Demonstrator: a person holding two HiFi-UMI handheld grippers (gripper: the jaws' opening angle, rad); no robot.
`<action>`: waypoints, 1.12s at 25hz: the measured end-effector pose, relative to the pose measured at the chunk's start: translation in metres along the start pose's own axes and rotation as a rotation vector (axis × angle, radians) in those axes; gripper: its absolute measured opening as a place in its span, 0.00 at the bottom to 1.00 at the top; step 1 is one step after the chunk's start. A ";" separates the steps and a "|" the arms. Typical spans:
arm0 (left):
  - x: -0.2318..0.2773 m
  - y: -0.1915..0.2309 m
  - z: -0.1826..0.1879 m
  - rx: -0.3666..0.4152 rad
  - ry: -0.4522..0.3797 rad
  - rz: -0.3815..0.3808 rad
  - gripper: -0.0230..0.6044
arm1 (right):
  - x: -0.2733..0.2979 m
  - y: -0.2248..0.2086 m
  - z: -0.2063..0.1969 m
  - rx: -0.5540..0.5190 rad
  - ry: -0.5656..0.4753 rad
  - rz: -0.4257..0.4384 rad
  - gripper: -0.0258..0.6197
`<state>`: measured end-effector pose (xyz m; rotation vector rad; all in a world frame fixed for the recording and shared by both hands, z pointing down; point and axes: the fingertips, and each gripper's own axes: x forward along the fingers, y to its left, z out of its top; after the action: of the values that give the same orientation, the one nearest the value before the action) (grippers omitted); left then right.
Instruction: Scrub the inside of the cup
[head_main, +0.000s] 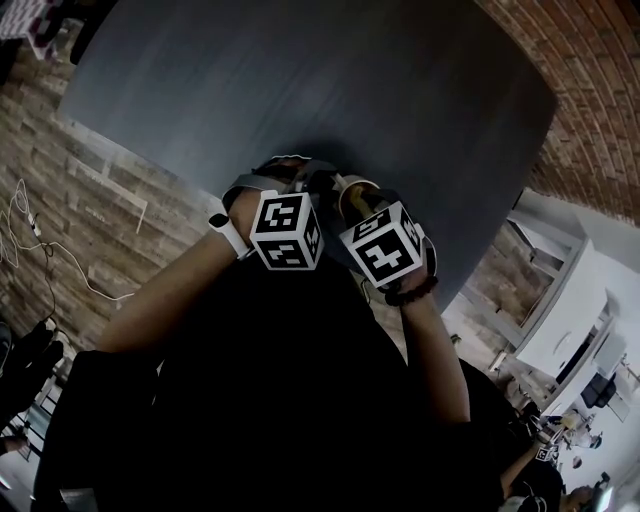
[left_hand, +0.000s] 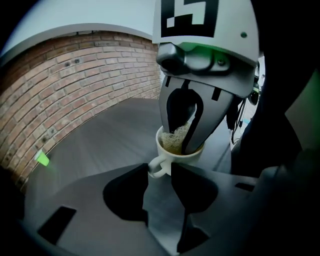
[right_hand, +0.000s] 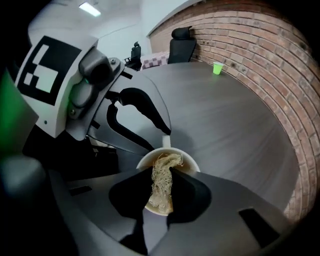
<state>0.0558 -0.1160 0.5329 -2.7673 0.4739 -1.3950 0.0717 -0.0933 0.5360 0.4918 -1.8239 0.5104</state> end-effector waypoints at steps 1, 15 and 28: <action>0.000 0.000 0.000 -0.015 -0.001 0.000 0.28 | -0.003 0.000 0.000 0.026 -0.012 0.022 0.17; -0.004 -0.003 -0.005 -0.080 -0.013 -0.007 0.28 | -0.111 0.016 0.019 0.167 -0.324 0.099 0.17; -0.004 -0.009 0.000 -0.094 -0.014 0.007 0.28 | -0.035 -0.008 -0.003 0.089 -0.131 -0.061 0.17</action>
<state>0.0561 -0.1063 0.5304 -2.8434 0.5631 -1.3859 0.0891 -0.0952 0.5045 0.6528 -1.9108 0.5302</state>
